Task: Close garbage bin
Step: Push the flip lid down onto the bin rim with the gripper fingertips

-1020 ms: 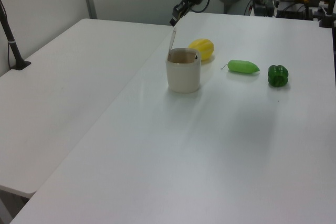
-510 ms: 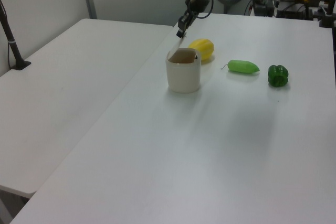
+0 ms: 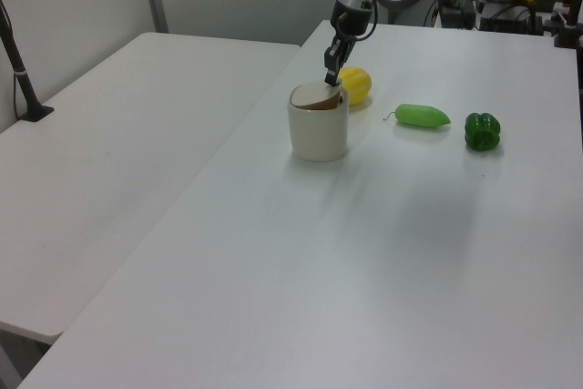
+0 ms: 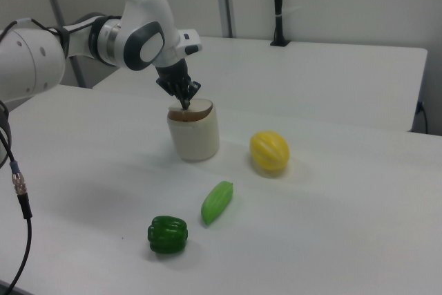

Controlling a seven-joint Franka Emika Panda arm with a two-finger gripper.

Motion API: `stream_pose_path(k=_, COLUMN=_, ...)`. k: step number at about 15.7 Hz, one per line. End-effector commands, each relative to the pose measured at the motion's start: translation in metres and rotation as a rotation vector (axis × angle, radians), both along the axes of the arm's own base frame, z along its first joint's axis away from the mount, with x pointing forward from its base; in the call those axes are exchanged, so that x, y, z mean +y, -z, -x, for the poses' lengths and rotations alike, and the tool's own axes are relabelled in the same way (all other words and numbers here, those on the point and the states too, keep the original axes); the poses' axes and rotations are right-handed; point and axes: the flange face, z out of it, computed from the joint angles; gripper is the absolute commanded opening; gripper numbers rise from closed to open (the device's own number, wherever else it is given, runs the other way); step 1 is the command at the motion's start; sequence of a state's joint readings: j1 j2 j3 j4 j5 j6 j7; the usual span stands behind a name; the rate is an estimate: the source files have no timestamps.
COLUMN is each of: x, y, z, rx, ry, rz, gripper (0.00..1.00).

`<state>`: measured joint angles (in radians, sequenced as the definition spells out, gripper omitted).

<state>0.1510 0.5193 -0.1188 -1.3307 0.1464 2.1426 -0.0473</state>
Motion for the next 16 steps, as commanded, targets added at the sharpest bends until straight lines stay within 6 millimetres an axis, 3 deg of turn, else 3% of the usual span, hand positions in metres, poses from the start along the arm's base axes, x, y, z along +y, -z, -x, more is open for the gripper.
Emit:
stream_pose_path(k=1, x=-0.002, y=0.023, z=0.009, rx=0.055, ry=-0.030, rz=0.000, gripper=0.00)
stream_pose_path(k=7, x=-0.001, y=0.032, z=0.010, rx=0.071, ry=-0.023, rz=-0.003, gripper=0.00)
stream_pose_path(k=9, x=0.000, y=0.015, z=0.012, rx=0.050, ry=-0.017, rz=-0.016, gripper=0.00)
stream_pose_path(k=12, x=-0.003, y=-0.028, z=0.021, rx=-0.004, ry=-0.006, rz=-0.058, gripper=0.00)
stream_pose_path(k=13, x=-0.005, y=-0.047, z=0.030, rx=-0.016, ry=-0.005, rz=-0.062, gripper=0.00)
stream_pose_path(k=16, x=-0.013, y=-0.063, z=0.064, rx=0.069, ry=-0.011, rz=-0.066, gripper=0.05)
